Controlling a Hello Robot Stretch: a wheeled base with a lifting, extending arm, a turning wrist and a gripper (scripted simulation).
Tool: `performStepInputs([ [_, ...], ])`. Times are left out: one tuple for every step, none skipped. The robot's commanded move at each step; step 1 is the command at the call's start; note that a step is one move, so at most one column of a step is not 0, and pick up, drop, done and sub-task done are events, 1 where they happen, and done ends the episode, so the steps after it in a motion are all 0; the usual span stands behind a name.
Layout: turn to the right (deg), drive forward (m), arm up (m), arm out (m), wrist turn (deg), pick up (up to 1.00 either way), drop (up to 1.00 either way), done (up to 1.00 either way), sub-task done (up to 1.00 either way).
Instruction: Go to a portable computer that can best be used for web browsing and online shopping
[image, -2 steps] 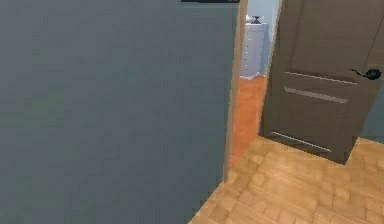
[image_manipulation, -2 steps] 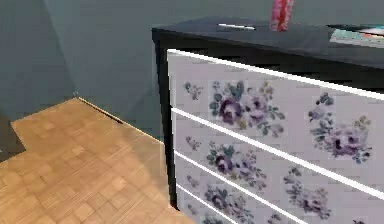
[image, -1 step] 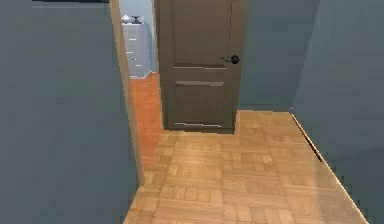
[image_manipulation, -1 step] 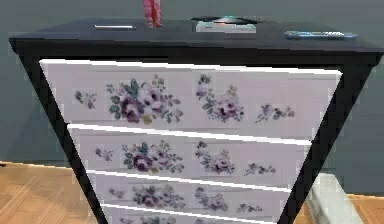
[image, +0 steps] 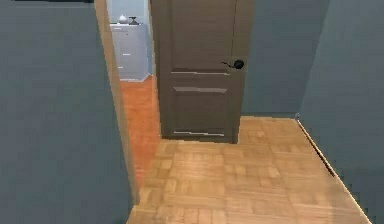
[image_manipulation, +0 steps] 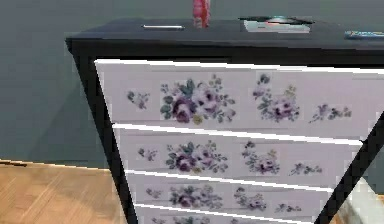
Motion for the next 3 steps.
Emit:
performStepInputs([
  [6.0, 0.0, 0.0, 0.0, 0.0, 0.0, 0.0, 0.0, 0.0],
  [0.0, 1.0, 0.0, 0.0, 0.0, 0.0, 0.0, 0.0, 0.0],
  [0.0, 0.5, 0.0, 0.0, 0.0, 0.0, 0.0, 0.0, 0.0],
])
